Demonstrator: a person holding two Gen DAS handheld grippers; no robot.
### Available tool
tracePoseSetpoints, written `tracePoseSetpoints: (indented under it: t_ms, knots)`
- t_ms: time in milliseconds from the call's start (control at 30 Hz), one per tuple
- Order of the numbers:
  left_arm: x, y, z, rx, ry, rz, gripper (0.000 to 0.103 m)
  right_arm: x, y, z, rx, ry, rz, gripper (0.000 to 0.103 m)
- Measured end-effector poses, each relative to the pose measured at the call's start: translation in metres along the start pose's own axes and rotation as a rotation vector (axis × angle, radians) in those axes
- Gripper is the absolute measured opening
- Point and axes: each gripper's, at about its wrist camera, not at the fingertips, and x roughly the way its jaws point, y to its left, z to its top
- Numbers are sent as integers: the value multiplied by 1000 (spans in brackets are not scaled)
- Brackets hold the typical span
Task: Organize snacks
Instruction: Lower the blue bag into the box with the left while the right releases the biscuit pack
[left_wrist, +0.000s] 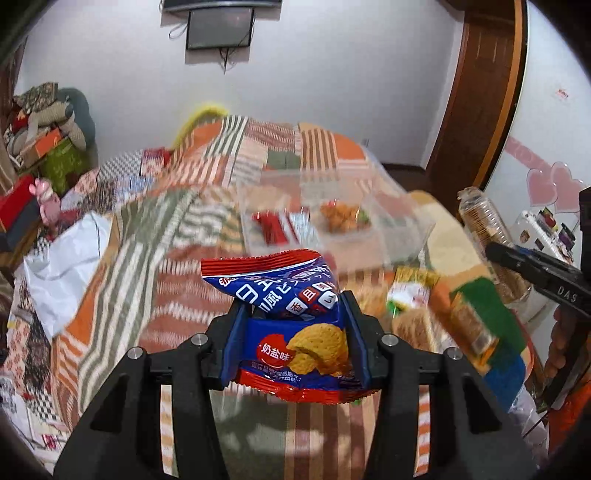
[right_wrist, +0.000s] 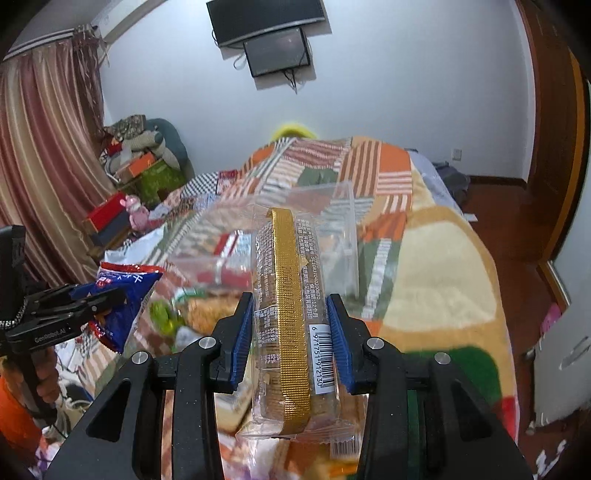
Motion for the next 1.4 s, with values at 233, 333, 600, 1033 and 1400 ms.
tracePoseSetpoints:
  t_ms: [233, 333, 600, 1033, 1400]
  knots:
    - [4, -5, 40, 18, -68, -10, 48, 7, 4, 26, -14, -54, 4, 36]
    - [14, -10, 54, 26, -79, -12, 48, 11, 4, 37, -22, -73, 0, 36]
    - [48, -14, 77, 40, -73, -12, 48, 29, 2, 60, -19, -100, -7, 36]
    - [109, -16, 91, 34, -31, -8, 48, 86, -9, 74, -28, -16, -49, 36]
    - [155, -12, 86, 12, 60, 7, 49, 126, -17, 72, -42, 89, -81, 33]
